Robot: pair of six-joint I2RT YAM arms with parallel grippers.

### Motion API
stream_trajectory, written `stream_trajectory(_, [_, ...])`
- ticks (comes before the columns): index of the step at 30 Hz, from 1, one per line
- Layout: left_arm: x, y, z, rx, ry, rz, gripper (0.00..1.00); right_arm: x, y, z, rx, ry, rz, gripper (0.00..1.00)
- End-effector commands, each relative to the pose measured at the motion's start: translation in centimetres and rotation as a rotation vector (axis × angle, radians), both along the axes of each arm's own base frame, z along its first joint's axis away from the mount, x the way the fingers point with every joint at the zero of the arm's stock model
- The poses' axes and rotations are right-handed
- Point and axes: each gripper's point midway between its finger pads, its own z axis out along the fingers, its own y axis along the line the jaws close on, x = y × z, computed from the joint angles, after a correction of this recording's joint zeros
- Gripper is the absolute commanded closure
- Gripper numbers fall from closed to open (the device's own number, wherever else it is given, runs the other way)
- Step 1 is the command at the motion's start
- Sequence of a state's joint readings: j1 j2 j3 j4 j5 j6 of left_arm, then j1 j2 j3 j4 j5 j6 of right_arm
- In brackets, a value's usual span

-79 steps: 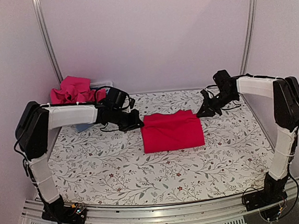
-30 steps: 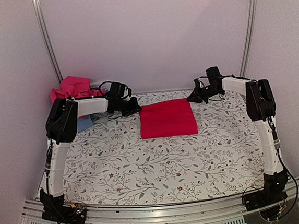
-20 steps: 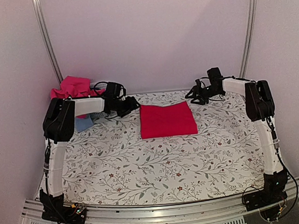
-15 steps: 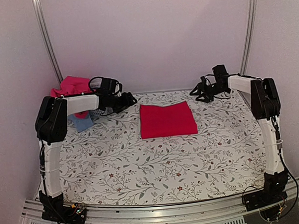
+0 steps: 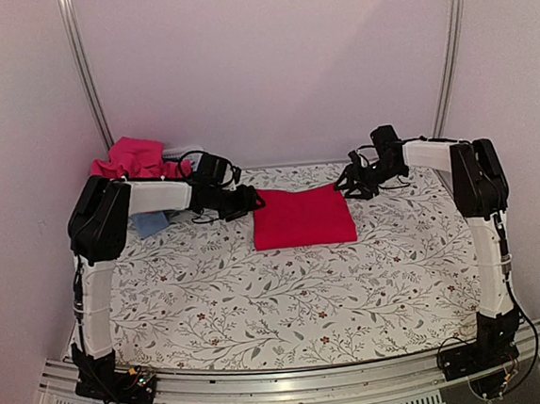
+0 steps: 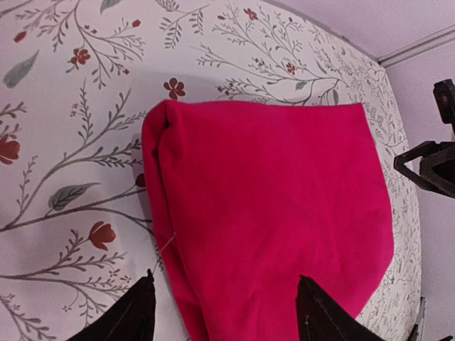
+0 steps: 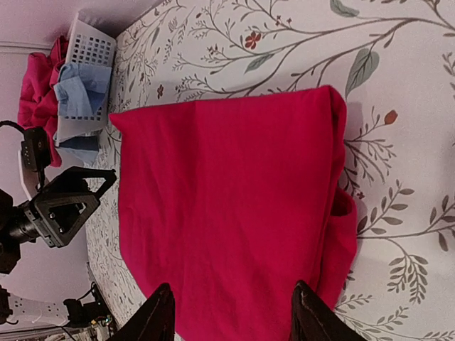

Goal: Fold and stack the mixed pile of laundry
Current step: Move the square-folded T-shirt to the center of the board.

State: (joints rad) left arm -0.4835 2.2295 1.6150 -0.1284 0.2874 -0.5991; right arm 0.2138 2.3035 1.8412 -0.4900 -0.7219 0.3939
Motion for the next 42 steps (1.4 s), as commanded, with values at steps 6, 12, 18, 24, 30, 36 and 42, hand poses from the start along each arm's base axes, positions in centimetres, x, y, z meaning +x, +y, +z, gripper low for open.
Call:
stream_trajectory(6, [-4.1,-2.0,-4.7,0.039,0.142,-0.040,0.39,-5.0,-1.5,-5.9,-0.224,0.133,-0.013,0.47])
stream_trajectory(12, [-7.2,-2.7,-4.9,-0.003,0.183,-0.092,0.83,-9.1,0.5,-8.1,-0.165,0.217,0.092,0.65])
stream_trajectory(18, [-13.8,-1.0,-4.4,0.017,0.247,-0.107,1.00,-15.0,1.2,-7.3,-0.132,0.267,0.178,0.71])
stream_trajectory(24, [-23.5,-0.6,-3.4,0.008,0.337,-0.200,0.80,-24.8,1.2,-5.7,-0.065,0.368,0.308,0.69])
stream_trajectory(30, [-23.3,3.2,0.2,-0.049,0.239,-0.086,0.46,-21.5,-0.2,-0.5,-0.050,0.169,0.230,0.49])
stream_trajectory(36, [-17.7,5.6,1.2,-0.046,0.157,-0.019,0.43,-15.1,1.2,0.3,-0.022,0.088,0.180,0.48])
stream_trajectory(42, [-14.1,4.4,-0.1,-0.054,0.145,-0.027,0.40,-11.1,2.4,-0.7,-0.026,0.062,0.182,0.48])
